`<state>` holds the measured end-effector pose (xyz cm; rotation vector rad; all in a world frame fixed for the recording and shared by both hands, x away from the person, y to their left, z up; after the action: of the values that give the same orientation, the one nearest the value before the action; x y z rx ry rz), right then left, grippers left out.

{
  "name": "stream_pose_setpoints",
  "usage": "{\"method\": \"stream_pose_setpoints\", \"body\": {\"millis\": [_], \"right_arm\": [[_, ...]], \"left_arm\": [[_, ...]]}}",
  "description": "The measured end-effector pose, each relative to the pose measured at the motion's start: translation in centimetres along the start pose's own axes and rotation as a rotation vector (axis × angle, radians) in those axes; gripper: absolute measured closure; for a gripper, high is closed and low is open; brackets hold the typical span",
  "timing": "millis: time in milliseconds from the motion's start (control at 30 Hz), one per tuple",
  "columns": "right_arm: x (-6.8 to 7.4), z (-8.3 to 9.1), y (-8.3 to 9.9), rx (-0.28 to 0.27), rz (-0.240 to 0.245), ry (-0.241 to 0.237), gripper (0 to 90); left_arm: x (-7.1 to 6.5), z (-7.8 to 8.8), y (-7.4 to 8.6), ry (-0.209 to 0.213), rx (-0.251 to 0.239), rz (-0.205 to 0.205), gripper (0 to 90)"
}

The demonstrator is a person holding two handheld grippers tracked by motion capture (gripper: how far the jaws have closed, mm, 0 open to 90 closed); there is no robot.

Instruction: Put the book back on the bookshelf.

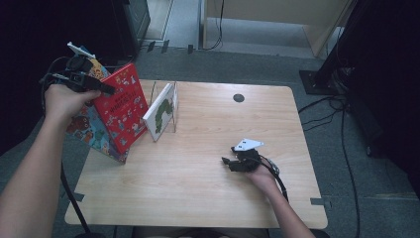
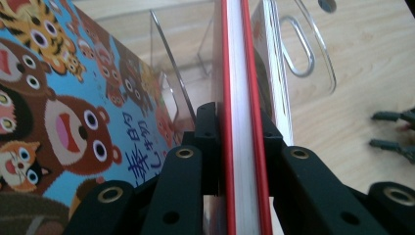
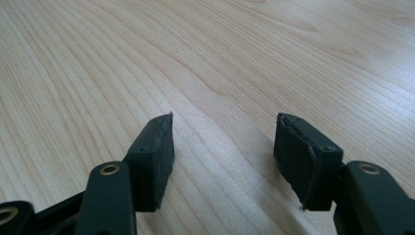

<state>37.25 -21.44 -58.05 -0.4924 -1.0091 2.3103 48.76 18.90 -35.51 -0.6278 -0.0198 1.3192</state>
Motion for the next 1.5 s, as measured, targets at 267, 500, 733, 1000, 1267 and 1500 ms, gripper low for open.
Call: {"method": "stream_pose_setpoints", "body": {"millis": [267, 500, 733, 1000, 1267, 1500], "right_arm": [[0.0, 0.0, 0.0, 0.001, 0.001, 0.001, 40.3], [0.0, 0.0, 0.0, 0.001, 0.001, 0.001, 40.3], [0.0, 0.0, 0.0, 0.002, 0.0, 0.001, 40.3], [0.0, 0.0, 0.0, 0.0, -0.001, 0.002, 40.3], [-0.1, 0.0, 0.0, 0.001, -0.003, 0.004, 40.3], [0.0, 0.0, 0.0, 0.002, 0.001, 0.005, 40.3]], "left_arm": [[-0.6, -0.2, 0.5, 0.017, 0.076, -0.024, 76.9], [-0.3, -0.3, 0.8, 0.012, 0.121, -0.005, 77.5], [-0.1, -0.3, 0.9, -0.008, 0.146, 0.03, 78.8], [-0.2, -0.3, -0.1, -0.021, 0.137, 0.056, 79.8], [-0.3, -0.2, -1.8, -0.021, 0.094, 0.08, 79.8], [-0.1, 0.2, -3.2, -0.031, 0.044, 0.092, 79.8]]}}
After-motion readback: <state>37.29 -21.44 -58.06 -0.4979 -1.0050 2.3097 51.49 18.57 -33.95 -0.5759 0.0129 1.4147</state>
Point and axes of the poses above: each handheld gripper's, and its own axes: z roughly backward along the jaws, y roughly out of its underside, x roughly to its left, the point moved 9 cm from there along -z, roughly forward along the jaws, and after that the axes turned 10 degrees about z, right-handed, at the moved point
